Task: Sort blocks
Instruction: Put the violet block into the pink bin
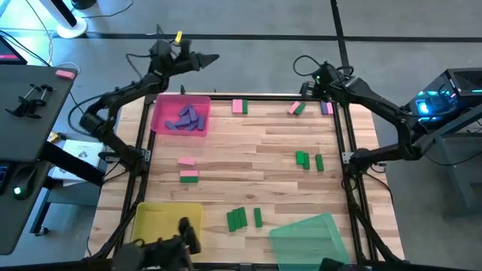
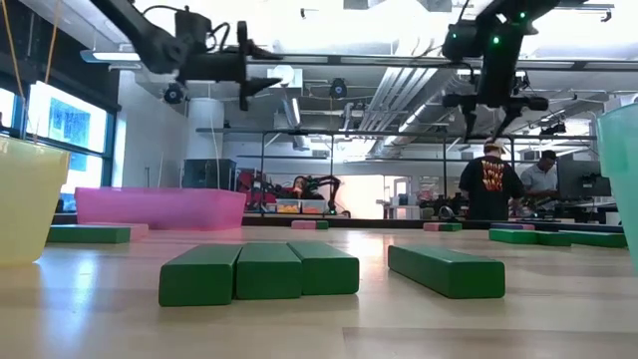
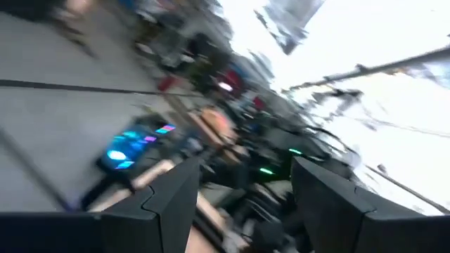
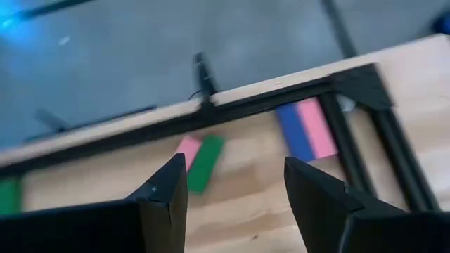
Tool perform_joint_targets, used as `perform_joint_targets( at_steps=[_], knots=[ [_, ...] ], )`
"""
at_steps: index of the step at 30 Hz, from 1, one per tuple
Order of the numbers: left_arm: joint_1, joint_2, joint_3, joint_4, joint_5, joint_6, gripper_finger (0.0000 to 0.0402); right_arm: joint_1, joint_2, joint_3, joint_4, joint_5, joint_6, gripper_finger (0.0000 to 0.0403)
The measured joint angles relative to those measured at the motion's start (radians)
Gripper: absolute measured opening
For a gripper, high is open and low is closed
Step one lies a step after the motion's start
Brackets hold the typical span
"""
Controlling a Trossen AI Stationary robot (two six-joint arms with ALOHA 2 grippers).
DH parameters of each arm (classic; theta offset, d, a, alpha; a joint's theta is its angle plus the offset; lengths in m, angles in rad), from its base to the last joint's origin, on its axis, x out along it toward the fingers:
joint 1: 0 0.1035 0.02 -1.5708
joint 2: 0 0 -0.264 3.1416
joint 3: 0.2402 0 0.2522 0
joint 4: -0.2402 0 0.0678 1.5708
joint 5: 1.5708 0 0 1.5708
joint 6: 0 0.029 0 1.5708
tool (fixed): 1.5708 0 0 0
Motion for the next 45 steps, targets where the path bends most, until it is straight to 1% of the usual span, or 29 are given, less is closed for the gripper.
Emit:
perform_joint_targets(
  at_steps=[2,5,6,8,10,11,13,15,17,18,19,21,23,26,29,31,35,37,40,43,45],
  knots=[
    [-0.021,0.044,0.035,0.069,0.050,-0.032,0.0213,-0.015,0.013,0.000,-0.023,0.039,0.022,0.0176],
    [-0.048,0.077,0.066,0.132,0.071,-0.072,0.0213,-0.040,0.038,-0.008,-0.015,0.046,0.005,0.0176],
    [-0.056,0.080,0.071,0.142,0.068,-0.075,0.0213,-0.054,0.042,-0.028,0.008,0.022,-0.013,0.0176],
    [-0.066,0.077,0.073,0.157,0.050,-0.075,0.0213,-0.087,0.044,-0.091,0.052,-0.058,-0.033,0.0173],
    [-0.071,0.072,0.073,0.157,0.038,-0.076,0.0213,-0.113,0.039,-0.176,0.105,-0.130,-0.036,0.0160],
    [-0.072,0.071,0.073,0.160,0.039,-0.082,0.0213,-0.121,0.032,-0.221,0.129,-0.148,-0.052,0.0148],
    [-0.071,0.069,0.073,0.172,0.048,-0.102,0.0213,-0.110,0.013,-0.271,0.180,-0.138,-0.076,0.0119],
    [-0.070,0.066,0.073,0.185,0.047,-0.120,0.0213,-0.097,-0.009,-0.300,0.230,-0.137,-0.067,0.0081],
    [-0.067,0.066,0.073,0.186,0.036,-0.128,0.0213,-0.090,-0.029,-0.333,0.237,-0.123,-0.068,0.0033],
    [-0.066,0.066,0.073,0.183,0.030,-0.129,0.0213,-0.080,-0.040,-0.340,0.246,-0.113,-0.057,0.0017],
    [-0.066,0.066,0.073,0.182,0.026,-0.130,0.0213,-0.068,-0.056,-0.344,0.257,-0.092,-0.047,0.0010],
    [-0.066,0.066,0.073,0.182,0.020,-0.130,0.0213,-0.027,-0.093,-0.344,0.248,-0.051,-0.037,0.0011],
    [-0.066,0.066,0.073,0.182,0.019,-0.129,0.0213,0.029,-0.129,-0.344,0.236,0.012,-0.025,0.0004],
    [-0.066,0.066,0.073,0.182,0.010,-0.128,0.0213,0.085,-0.176,-0.349,0.152,0.100,0.043,0.0003],
    [-0.067,0.066,0.073,0.181,-0.009,-0.123,0.0213,0.101,-0.214,-0.433,0.103,0.099,0.124,0.0001],
    [-0.067,0.066,0.073,0.181,-0.025,-0.119,0.0213,0.090,-0.242,-0.499,0.168,0.066,0.174,0.0001],
    [-0.066,0.066,0.072,0.181,-0.045,-0.120,0.0213,0.054,-0.257,-0.617,0.383,0.001,0.206,0.0000],
    [-0.066,0.066,0.072,0.181,-0.045,-0.120,0.0213,0.034,-0.242,-0.647,0.476,0.008,0.224,0.0000],
    [-0.067,0.066,0.072,0.181,-0.045,-0.120,0.0213,-0.006,-0.199,-0.660,0.535,0.055,0.239,0.0000],
    [-0.068,0.066,0.072,0.180,-0.045,-0.120,0.0213,-0.046,-0.143,-0.660,0.612,0.066,0.246,0.0000],
    [-0.068,0.066,0.072,0.181,-0.045,-0.120,0.0213,-0.064,-0.104,-0.660,0.676,0.076,0.287,0.0000]
  ],
)
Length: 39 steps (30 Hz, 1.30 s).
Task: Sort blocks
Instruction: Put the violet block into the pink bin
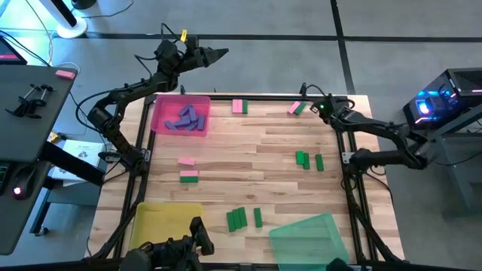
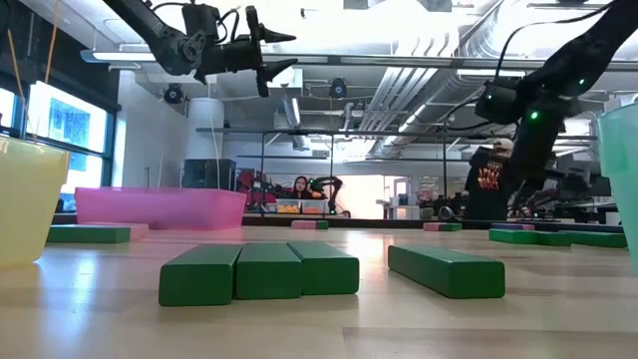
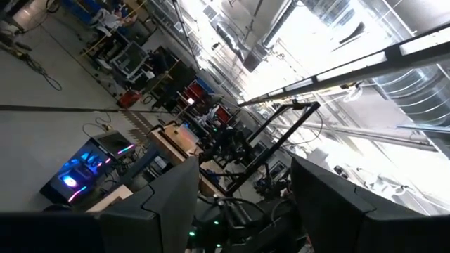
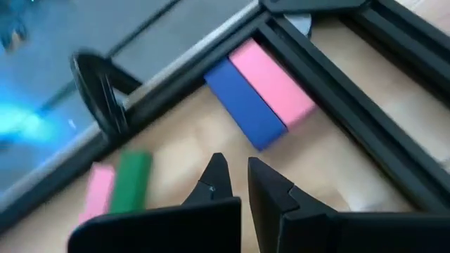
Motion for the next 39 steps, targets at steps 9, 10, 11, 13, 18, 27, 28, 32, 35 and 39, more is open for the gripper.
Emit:
perform_joint_targets(
  at_steps=[9,10,11,13,18,27,28,32,35,39],
  knots=[
    [0.000,0.000,0.000,-0.001,0.000,-0.001,0.0213,-0.025,0.169,0.023,0.102,0.065,0.185,0.0000],
    [0.000,0.000,0.000,-0.001,0.000,0.000,0.0213,-0.020,0.180,0.034,0.097,0.081,0.195,0.0000],
    [0.000,0.000,0.000,-0.001,0.002,0.000,0.0213,-0.015,0.191,0.045,0.086,0.092,0.199,0.0000],
    [0.000,0.000,0.000,-0.001,0.005,-0.001,0.0213,-0.012,0.211,0.063,0.038,0.101,0.211,0.0000],
    [0.000,0.000,0.000,-0.001,0.006,0.000,0.0213,-0.001,0.286,0.139,-0.067,0.156,0.292,0.0000],
    [0.001,0.000,0.000,-0.001,0.009,0.000,0.0213,0.013,0.486,0.323,-0.286,0.221,0.443,0.0000],
    [0.001,0.000,0.000,-0.001,0.009,0.000,0.0213,-0.001,0.510,0.340,-0.257,0.182,0.398,0.0000],
    [0.004,0.000,0.000,0.000,0.013,0.001,0.0213,-0.029,0.554,0.415,-0.349,0.114,0.374,0.0000],
    [0.004,0.000,0.000,-0.001,0.016,0.002,0.0213,-0.037,0.545,0.421,-0.368,0.072,0.346,0.0000],
    [0.005,0.000,0.000,-0.001,0.016,0.002,0.0213,-0.036,0.529,0.420,-0.373,0.029,0.284,0.0000]
  ],
)
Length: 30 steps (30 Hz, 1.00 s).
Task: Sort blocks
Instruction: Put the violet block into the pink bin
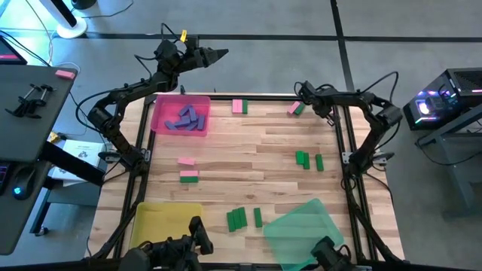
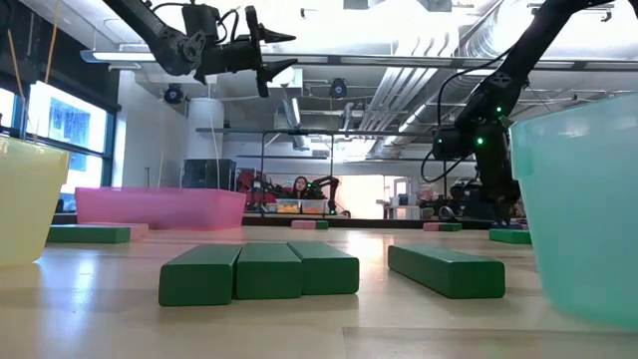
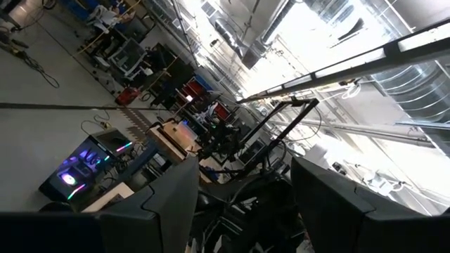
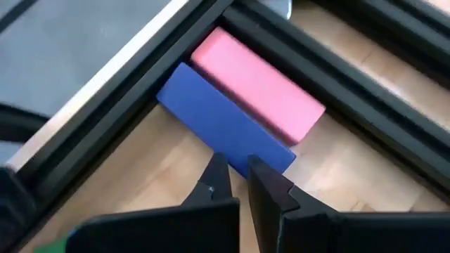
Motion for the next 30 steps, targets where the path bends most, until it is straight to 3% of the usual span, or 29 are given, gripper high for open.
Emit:
perform_joint_targets(
  at_steps=[3,14,23,25,30],
  knots=[
    [0.000,0.000,0.000,0.000,0.000,0.001,0.0213,-0.002,0.000,0.000,0.005,-0.121,-0.062,0.0000],
    [0.000,0.000,0.000,0.000,0.011,-0.001,0.0213,0.080,-0.067,-0.007,0.006,-0.248,-0.209,0.0000],
    [0.000,0.000,0.000,0.001,0.010,0.008,0.0213,0.054,-0.251,-0.005,-0.023,-0.016,-0.204,0.0000],
    [0.000,0.000,0.000,0.000,0.008,0.008,0.0213,0.037,-0.260,-0.005,-0.086,0.040,-0.178,0.0000],
    [0.000,0.000,0.000,0.000,-0.001,0.009,0.0213,0.000,-0.217,-0.005,-0.146,0.068,-0.108,0.0000]
  ],
)
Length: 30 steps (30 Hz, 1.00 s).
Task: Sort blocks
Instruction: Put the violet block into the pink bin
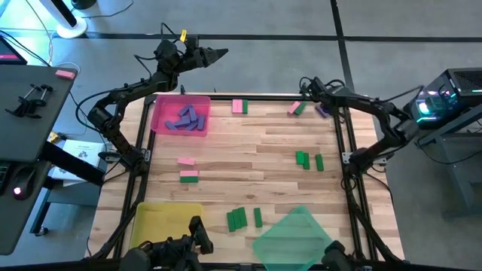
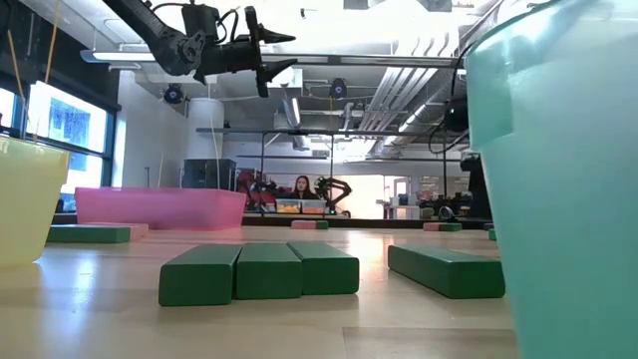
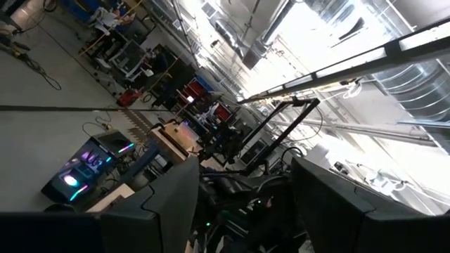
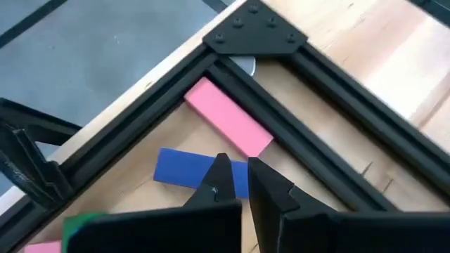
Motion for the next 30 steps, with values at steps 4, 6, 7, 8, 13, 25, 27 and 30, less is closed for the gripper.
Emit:
perform_joint_targets(
  at_steps=[4,6,7,8,13,25,27,30],
  knots=[
    [0.000,0.000,0.000,0.000,-0.003,0.017,0.0213,-0.021,0.075,0.000,0.075,-0.026,-0.020,0.0000],
    [0.000,0.000,0.000,0.000,-0.003,0.018,0.0213,-0.028,0.118,0.000,0.083,-0.056,-0.021,0.0000],
    [0.000,0.000,0.000,-0.001,-0.003,0.019,0.0213,-0.028,0.136,0.000,0.086,-0.066,-0.014,0.0000],
    [0.000,0.000,0.000,-0.001,-0.003,0.019,0.0213,-0.028,0.150,0.000,0.086,-0.074,-0.005,0.0000],
    [0.000,0.000,0.000,-0.001,-0.003,0.019,0.0213,-0.033,0.171,0.000,0.091,-0.053,-0.007,0.0000],
    [0.000,0.000,0.000,-0.002,-0.003,0.018,0.0213,-0.031,0.160,0.001,0.065,-0.147,-0.115,0.0000],
    [0.000,0.000,0.000,-0.002,-0.003,0.018,0.0213,-0.020,0.158,0.002,0.067,-0.175,-0.148,0.0000],
    [0.000,0.000,0.000,-0.002,-0.003,0.018,0.0213,0.017,0.160,0.000,0.072,-0.240,-0.177,0.0000]
  ],
)
